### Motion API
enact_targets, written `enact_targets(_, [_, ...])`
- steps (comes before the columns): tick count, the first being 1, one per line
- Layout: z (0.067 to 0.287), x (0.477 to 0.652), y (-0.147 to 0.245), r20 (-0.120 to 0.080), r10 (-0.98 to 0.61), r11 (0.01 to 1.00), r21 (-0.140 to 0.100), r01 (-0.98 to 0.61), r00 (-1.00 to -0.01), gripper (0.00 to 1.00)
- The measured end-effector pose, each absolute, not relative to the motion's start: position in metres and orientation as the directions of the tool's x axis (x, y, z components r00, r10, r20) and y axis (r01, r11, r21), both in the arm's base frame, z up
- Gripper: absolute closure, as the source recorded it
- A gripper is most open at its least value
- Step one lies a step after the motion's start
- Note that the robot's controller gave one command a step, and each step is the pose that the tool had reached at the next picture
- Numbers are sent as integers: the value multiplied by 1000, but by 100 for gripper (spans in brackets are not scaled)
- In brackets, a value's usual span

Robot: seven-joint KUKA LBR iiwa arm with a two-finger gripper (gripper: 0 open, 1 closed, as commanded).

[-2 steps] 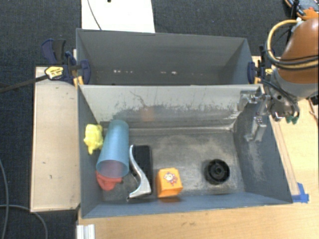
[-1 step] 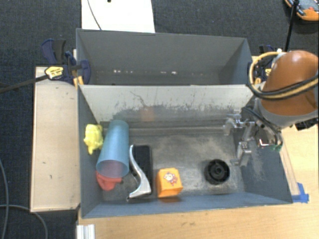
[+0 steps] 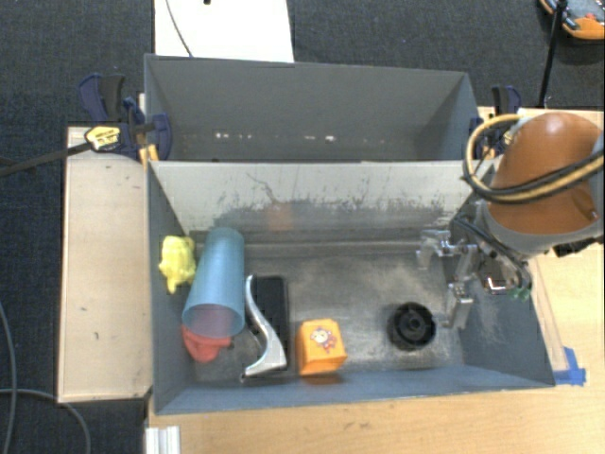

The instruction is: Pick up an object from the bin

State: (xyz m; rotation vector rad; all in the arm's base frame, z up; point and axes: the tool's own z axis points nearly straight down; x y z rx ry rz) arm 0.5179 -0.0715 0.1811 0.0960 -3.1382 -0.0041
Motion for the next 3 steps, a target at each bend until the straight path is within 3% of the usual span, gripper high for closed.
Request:
enact_targets(1, [134,503,-56,-10,-77,997,-2,-77,-997,0])
enact_targets(2, [99,486,-68,1,-76,997,4,-76,-997,0])
enact_targets(3, [76,505,-95,-12,-113,994,-5,-113,-993,100])
